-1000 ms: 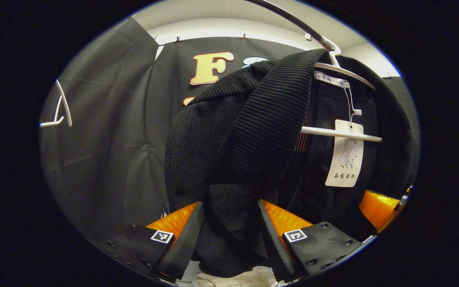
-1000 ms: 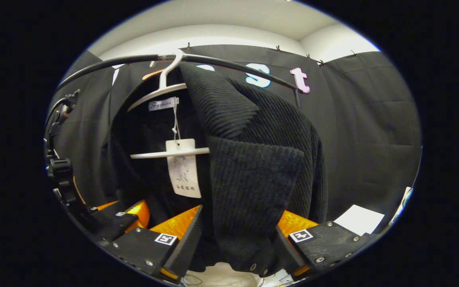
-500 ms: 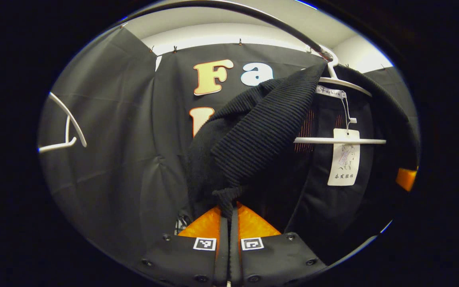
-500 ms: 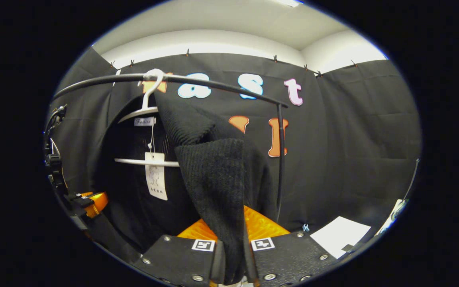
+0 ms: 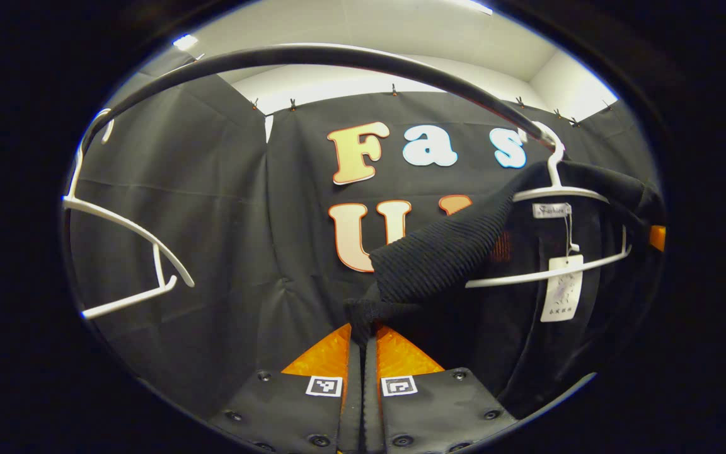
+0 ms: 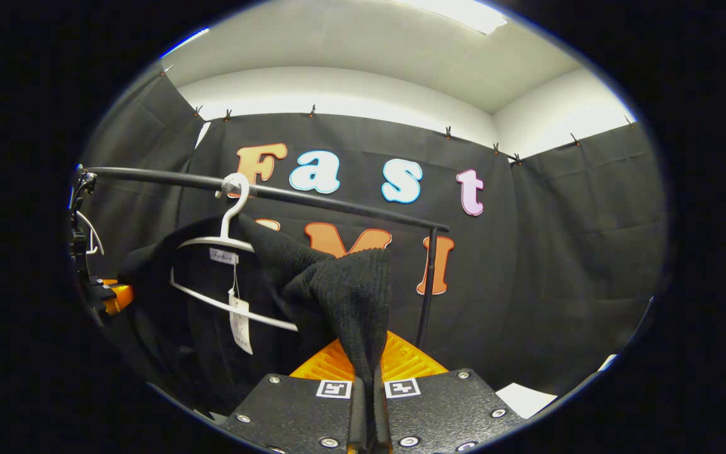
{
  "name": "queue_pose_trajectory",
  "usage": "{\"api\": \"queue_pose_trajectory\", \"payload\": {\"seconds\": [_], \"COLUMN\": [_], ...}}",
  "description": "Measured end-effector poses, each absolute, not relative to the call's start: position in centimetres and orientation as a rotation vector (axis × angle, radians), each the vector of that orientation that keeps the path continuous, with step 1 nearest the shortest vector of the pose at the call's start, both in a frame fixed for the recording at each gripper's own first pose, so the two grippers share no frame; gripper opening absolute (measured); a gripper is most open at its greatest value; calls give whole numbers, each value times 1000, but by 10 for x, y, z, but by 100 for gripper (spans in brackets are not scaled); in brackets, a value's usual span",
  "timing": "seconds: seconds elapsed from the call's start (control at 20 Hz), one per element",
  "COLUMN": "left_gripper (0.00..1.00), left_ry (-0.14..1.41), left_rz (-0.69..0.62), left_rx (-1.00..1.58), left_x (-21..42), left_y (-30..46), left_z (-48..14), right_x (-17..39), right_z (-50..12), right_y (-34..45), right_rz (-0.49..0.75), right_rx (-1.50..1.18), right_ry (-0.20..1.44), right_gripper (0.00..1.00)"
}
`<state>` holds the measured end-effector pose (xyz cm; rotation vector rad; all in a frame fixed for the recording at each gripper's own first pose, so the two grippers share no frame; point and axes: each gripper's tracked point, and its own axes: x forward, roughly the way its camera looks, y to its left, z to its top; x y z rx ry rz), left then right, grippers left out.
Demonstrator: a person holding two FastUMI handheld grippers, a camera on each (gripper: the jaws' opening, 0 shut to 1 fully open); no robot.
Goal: Grasp the clothes on the hanger with both hands and then place them into the laundry hamper below.
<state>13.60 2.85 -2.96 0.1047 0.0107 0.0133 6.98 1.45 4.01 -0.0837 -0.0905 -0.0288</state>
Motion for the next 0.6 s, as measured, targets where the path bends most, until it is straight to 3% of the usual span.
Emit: {"api": "queue_pose_trajectory", "payload": {"seconds": [0.55, 0.6], "left_gripper": [7, 9], "left_ry": [-19, -12], "left_rz": [50, 45], "left_rx": [174, 176], "left_x": [144, 144], "left_y": [45, 43], "left_z": [3, 1], "right_x": [131, 139], "right_z": [77, 79], "right_y": [-23, -30], "right_rz": [125, 123], "right_rx": [-113, -105], "right_ry": [-61, -56], "right_gripper": [5, 10]}}
